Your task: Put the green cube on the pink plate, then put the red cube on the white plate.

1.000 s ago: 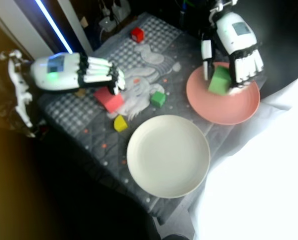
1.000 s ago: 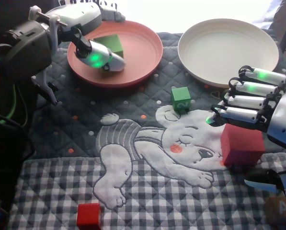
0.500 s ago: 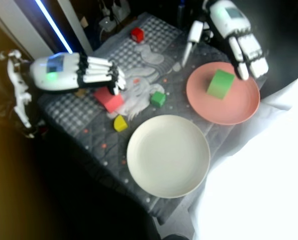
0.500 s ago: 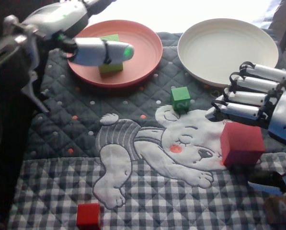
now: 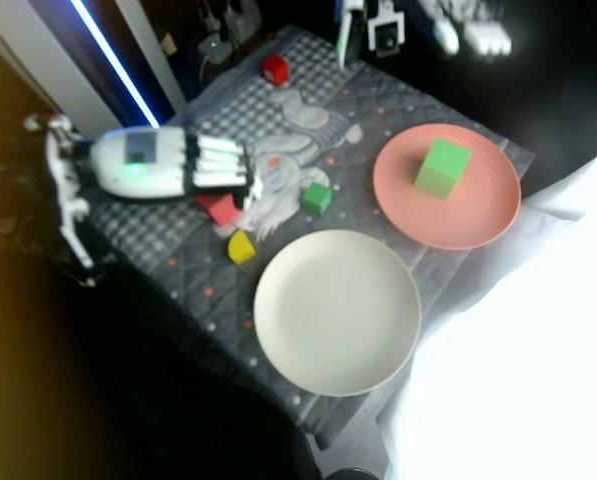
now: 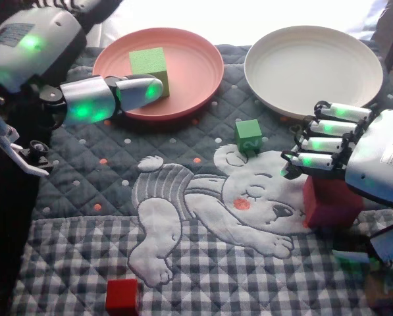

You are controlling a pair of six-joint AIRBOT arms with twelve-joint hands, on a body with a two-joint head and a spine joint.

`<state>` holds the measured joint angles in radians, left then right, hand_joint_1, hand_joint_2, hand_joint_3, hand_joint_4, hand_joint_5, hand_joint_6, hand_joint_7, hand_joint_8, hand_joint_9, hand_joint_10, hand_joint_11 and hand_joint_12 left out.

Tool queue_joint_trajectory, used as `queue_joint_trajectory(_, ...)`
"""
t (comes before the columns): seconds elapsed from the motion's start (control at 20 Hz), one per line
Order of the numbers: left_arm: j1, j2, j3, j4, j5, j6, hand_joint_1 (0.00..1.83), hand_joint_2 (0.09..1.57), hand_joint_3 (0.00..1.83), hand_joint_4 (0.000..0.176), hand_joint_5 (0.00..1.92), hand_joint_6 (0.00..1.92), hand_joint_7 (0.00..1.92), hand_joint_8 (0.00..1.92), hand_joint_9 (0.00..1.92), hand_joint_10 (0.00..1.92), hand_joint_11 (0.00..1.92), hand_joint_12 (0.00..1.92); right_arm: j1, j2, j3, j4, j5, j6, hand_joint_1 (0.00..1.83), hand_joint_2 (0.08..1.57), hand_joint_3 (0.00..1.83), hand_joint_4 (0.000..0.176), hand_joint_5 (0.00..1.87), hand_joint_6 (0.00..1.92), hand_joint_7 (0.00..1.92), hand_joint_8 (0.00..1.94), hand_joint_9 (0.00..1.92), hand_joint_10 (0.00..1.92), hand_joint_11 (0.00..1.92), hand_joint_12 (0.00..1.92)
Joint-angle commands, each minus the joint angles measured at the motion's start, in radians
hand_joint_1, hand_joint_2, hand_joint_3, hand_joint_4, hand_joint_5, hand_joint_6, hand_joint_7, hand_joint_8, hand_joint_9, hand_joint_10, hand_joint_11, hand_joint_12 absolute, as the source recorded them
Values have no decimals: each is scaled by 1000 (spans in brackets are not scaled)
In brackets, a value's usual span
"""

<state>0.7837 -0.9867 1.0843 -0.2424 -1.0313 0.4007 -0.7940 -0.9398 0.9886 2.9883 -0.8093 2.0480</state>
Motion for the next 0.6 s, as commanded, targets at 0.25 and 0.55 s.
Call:
queue_joint_trajectory(0.25, 25, 15, -32, 22, -198, -3, 442, 1073, 5, 71, 121, 7, 204, 10, 106, 16, 0, 490, 18, -23, 23, 21, -60, -1, 1231, 1093, 25, 0, 862, 926, 981, 986, 822, 1108, 649, 1592)
queue_joint_trajectory(0.55, 43, 18, -40, 15, -224, -3, 421, 1115, 6, 54, 154, 8, 220, 3, 159, 17, 0, 600, 53, -26, 26, 21, -59, -1, 1368, 1175, 0, 0, 804, 1059, 887, 1243, 799, 1475, 761, 1733)
